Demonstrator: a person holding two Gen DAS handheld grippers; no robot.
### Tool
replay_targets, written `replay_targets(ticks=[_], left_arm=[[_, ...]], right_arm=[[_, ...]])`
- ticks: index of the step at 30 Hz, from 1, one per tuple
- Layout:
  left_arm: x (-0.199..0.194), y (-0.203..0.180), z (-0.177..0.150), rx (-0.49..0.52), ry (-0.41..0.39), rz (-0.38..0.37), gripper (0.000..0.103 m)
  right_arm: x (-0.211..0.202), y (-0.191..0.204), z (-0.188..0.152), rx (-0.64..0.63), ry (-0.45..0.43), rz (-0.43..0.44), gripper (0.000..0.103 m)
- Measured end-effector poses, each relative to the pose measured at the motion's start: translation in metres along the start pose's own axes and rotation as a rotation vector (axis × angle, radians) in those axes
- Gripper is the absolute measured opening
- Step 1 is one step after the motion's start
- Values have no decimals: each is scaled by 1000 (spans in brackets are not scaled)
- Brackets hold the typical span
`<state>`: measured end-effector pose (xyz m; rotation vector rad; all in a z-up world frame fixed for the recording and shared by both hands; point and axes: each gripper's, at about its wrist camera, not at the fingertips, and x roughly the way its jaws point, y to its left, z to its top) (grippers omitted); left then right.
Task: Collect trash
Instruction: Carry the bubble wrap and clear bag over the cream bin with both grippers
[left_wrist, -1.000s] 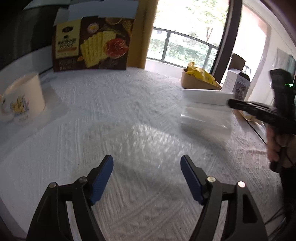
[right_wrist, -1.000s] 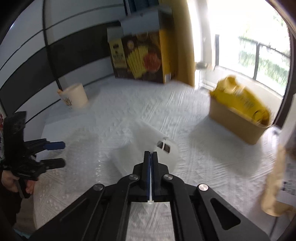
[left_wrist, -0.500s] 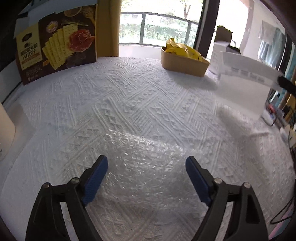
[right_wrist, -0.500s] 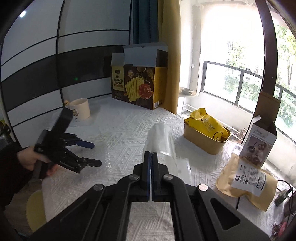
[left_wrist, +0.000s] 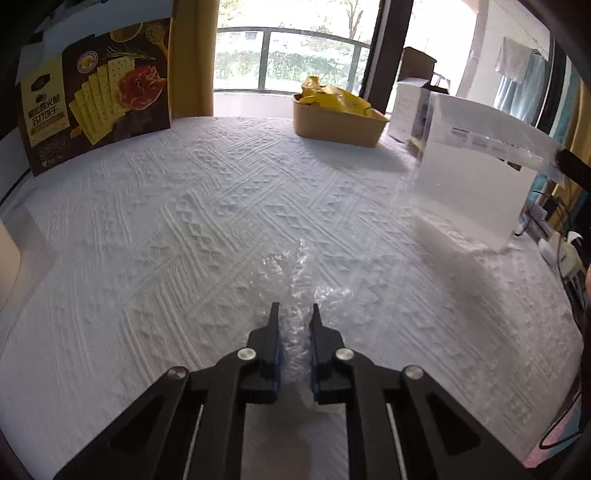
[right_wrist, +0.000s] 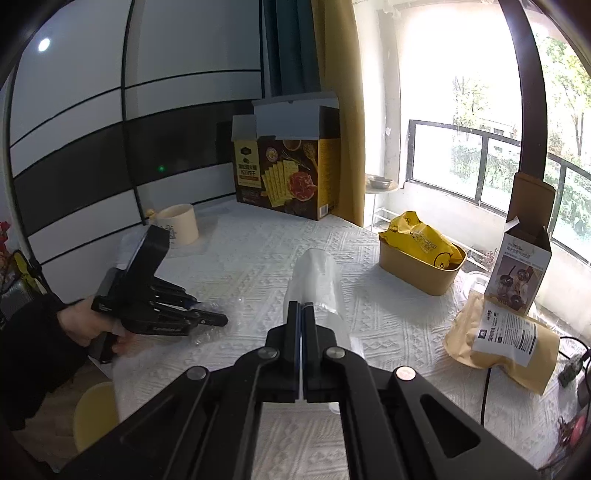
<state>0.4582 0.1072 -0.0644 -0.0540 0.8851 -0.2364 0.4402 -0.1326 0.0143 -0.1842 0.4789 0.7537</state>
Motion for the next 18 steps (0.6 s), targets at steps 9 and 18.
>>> replay_targets(ticks=[9,18], left_arm=[[-68,-36,-22,35,-101,16,10],[-140,-61,-55,50,-203,22,10]], right_arm=[[-47,38,-6,-28,-21,-13,0],[-89,84,-18,-77,-46,-18,0]])
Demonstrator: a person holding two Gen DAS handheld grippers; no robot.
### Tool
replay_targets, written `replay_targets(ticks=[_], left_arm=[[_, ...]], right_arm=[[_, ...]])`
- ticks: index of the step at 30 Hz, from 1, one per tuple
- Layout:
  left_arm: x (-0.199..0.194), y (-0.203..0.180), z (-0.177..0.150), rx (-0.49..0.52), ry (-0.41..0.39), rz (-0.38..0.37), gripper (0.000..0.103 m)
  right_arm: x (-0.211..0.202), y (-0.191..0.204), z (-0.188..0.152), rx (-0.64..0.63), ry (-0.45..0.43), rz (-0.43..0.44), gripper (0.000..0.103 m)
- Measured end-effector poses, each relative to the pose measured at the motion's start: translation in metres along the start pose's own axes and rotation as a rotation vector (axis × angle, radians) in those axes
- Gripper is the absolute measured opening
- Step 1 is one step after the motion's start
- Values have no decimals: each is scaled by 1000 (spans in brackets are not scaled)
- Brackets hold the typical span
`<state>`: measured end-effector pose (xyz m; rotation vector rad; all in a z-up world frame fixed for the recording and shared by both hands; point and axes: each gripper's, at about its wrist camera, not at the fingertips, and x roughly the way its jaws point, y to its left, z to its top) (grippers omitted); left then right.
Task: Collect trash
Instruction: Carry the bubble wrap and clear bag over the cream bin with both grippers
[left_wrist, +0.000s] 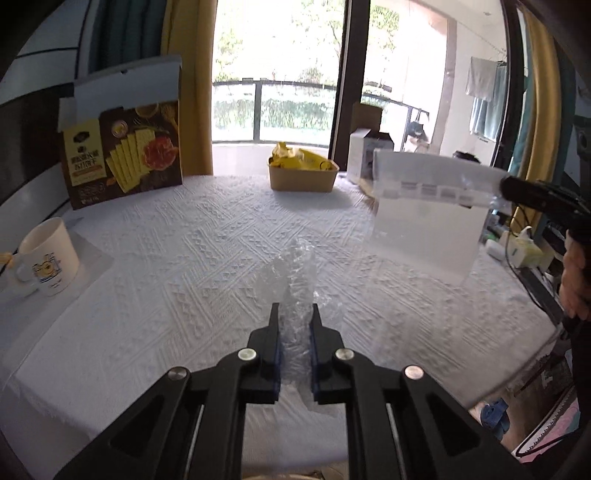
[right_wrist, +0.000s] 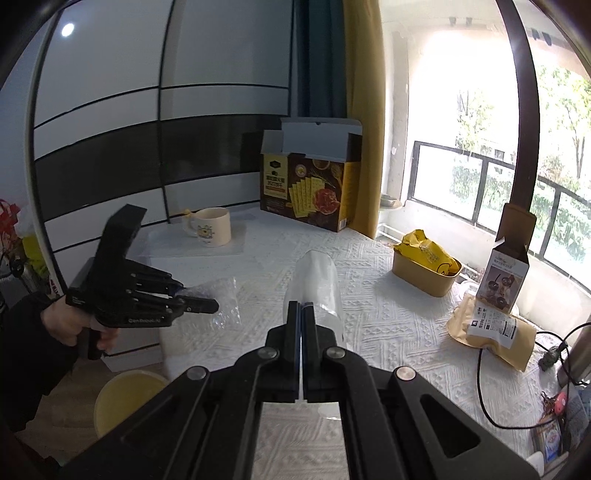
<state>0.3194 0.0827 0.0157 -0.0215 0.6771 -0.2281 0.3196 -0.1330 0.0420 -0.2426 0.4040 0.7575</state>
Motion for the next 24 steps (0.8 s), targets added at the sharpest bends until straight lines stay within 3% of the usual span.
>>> replay_targets(ticks=[14,24], left_arm=[[-90,-13,-43,-18,-90,18,10],[-138,-15,-83,-53,-117,60,10]], right_arm=[[-54,75,-5,-100,-56,-6,0],[-87,122,-8,-150,-118,53,0]])
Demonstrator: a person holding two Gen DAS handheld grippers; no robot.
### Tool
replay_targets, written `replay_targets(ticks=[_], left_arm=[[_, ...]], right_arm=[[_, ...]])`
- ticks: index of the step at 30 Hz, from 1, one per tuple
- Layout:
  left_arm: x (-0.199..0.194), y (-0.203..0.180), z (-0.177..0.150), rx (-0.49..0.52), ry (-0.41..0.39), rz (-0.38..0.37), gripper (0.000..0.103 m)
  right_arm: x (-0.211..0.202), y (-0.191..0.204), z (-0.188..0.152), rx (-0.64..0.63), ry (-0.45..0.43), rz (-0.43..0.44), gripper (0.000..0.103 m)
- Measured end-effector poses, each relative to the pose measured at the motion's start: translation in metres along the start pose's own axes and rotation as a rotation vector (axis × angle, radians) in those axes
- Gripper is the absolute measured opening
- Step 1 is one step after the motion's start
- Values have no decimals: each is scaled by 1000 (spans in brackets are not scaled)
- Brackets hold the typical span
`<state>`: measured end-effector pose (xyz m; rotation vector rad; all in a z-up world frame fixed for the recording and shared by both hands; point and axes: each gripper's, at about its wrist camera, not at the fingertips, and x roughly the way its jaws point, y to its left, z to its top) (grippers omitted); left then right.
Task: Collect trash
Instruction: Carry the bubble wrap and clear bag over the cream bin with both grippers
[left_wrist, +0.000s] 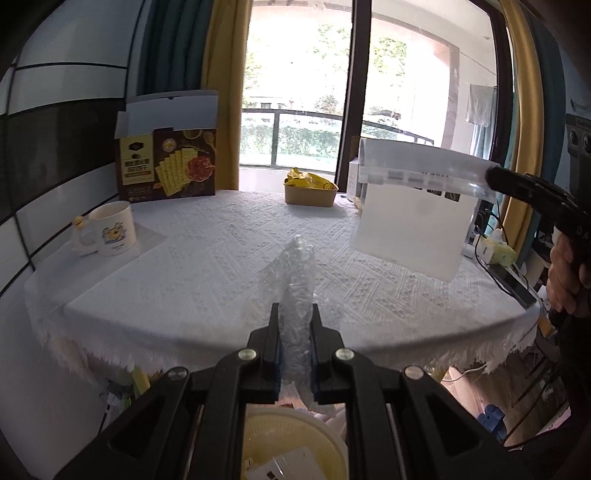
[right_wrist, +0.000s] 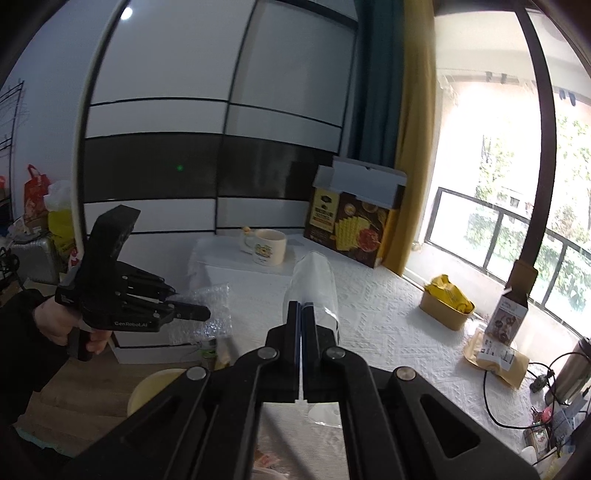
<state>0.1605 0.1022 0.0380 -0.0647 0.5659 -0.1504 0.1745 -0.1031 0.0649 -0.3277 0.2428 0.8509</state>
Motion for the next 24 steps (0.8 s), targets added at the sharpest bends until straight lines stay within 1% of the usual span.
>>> replay_targets(ticks=[8,12,16,20,24], left_arm=[[-29,12,-31,-51,-16,29,10],[-38,17,-53,-88,-14,41,10],[-41,25,-77,-129,9,59,10],[-39,31,-101,-166,44,76,10],[-36,34,-122,-204,62,99,10]], right_arm=[[-7,34,3,-16,-25,73,0],[-10,49,0,-10,-45,111,0],[-10,62,-6,3,-59,142,0],[-4,71,-13,11,-50,167,0],[2,82,-22,3,-39,177,0]])
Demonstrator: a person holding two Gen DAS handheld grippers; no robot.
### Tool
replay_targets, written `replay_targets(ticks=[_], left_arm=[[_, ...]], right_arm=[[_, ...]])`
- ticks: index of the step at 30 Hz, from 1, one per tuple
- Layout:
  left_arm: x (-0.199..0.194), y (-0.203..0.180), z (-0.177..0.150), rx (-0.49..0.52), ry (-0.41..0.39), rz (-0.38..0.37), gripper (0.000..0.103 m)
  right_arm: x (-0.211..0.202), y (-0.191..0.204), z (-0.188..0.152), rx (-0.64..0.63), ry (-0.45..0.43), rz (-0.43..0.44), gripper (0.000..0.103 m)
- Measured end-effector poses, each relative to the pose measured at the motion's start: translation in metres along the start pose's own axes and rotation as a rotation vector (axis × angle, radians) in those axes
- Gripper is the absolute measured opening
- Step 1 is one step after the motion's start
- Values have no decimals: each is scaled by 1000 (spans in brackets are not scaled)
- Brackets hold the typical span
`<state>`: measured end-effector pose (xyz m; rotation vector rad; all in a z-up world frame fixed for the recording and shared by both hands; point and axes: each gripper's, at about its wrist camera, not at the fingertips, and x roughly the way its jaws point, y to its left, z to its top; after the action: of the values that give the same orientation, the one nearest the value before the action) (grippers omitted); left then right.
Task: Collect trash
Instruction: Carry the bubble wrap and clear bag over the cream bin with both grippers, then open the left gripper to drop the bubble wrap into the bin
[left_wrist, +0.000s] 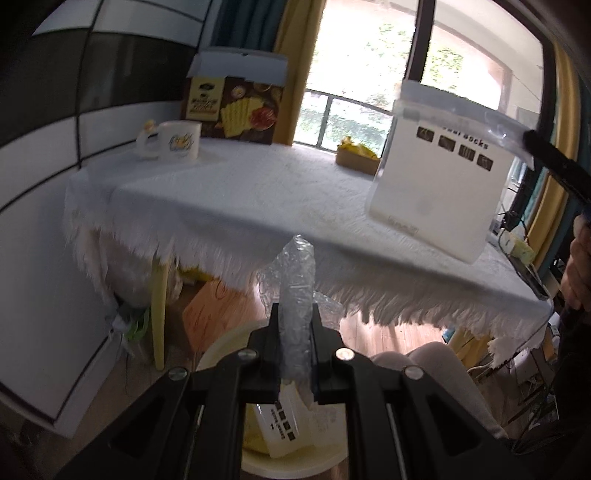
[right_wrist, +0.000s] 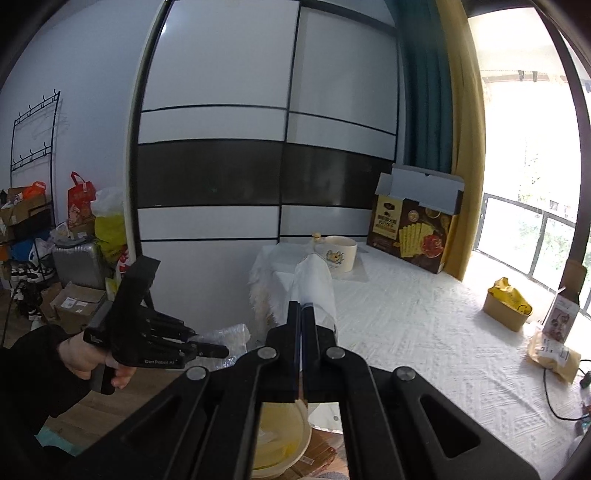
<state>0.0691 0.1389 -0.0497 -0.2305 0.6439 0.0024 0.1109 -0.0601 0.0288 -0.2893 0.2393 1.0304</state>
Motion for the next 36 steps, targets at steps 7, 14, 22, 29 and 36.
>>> replay_targets(ticks=[7,14,22,29,36], left_arm=[[17,-1,-28,-24,52,26,10],[38,10,-49,-107,107,44,31],[44,21,-61,-169,107,44,60],[39,32,-65,-194,103,42,63],[20,52,-65,-224,73,93,64]], right_arm=[[17,14,-13,-6,28,21,0],[33,22,-24,11,47,59,0],[51,28,-33,19,77,90,0],[67,32,-38,27,103,119,0],[89,48,-44,27,131,167,0]])
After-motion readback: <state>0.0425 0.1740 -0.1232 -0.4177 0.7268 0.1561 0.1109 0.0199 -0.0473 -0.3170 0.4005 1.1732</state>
